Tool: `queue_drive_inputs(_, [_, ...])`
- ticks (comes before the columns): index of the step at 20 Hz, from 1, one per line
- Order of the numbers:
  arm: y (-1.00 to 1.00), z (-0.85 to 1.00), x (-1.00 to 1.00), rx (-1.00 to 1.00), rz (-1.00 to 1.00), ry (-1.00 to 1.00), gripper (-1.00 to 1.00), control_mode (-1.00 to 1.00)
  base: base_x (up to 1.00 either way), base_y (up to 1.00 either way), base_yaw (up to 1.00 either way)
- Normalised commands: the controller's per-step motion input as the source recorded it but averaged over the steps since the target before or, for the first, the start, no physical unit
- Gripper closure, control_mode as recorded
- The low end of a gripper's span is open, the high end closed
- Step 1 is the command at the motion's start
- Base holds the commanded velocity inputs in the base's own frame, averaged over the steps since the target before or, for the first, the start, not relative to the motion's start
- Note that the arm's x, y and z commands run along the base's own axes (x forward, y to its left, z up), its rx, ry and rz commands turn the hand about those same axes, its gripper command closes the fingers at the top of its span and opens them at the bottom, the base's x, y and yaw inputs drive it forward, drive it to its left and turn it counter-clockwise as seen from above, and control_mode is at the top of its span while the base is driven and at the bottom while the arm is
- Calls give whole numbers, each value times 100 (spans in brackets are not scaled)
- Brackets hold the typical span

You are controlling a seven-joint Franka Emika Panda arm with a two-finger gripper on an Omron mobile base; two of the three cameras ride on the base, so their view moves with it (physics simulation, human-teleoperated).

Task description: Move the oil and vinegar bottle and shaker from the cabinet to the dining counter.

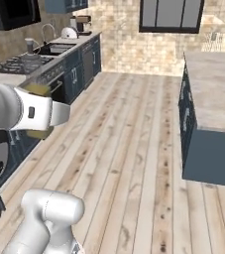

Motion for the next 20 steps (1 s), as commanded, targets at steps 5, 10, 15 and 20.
queue_drive_inputs(5, [0, 0, 0, 0, 0, 0, 100, 100, 58, -53, 0])
queue_drive_inputs(10, [0, 0, 0, 0, 0, 0, 100, 100, 49, -63, 0])
queue_drive_inputs(15, [0, 0, 0, 0, 0, 0, 100, 100, 29, -74, 0])
queue_drive_inputs(20, [0, 0, 0, 0, 0, 0, 100, 100, 26, -76, 0])
